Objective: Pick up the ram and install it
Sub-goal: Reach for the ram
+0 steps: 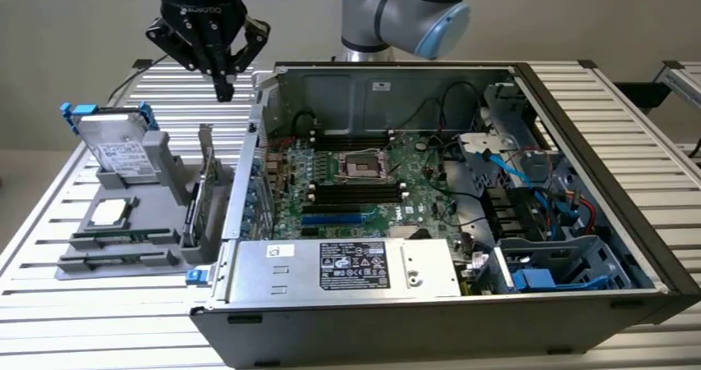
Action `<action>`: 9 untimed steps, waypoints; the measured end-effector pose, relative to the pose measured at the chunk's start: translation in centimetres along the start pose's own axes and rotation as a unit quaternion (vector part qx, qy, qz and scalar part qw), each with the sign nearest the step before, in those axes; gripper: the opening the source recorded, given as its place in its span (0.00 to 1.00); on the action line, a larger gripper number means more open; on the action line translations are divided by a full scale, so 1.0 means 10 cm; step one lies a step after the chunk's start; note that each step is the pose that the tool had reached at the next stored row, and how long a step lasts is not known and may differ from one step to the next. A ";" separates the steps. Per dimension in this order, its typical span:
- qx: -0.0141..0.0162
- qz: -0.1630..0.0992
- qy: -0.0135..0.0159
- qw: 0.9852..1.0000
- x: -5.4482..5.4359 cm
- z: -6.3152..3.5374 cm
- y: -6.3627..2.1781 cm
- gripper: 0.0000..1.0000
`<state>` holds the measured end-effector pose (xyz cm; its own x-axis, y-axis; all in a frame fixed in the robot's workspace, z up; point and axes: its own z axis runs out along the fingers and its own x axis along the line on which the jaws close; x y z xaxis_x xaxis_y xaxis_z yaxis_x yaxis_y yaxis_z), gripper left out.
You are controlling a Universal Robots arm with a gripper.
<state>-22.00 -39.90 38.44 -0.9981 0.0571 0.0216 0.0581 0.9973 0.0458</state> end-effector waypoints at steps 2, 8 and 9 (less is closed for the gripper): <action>0.000 -0.002 0.000 1.000 0.07 0.009 -0.005 0.10; 0.000 -0.005 0.000 1.000 0.31 0.048 -0.021 0.10; 0.000 -0.005 0.000 1.000 0.36 0.058 -0.025 0.10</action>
<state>-25.59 -39.91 37.93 -0.9987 0.0471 0.0217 0.0480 0.9978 0.0458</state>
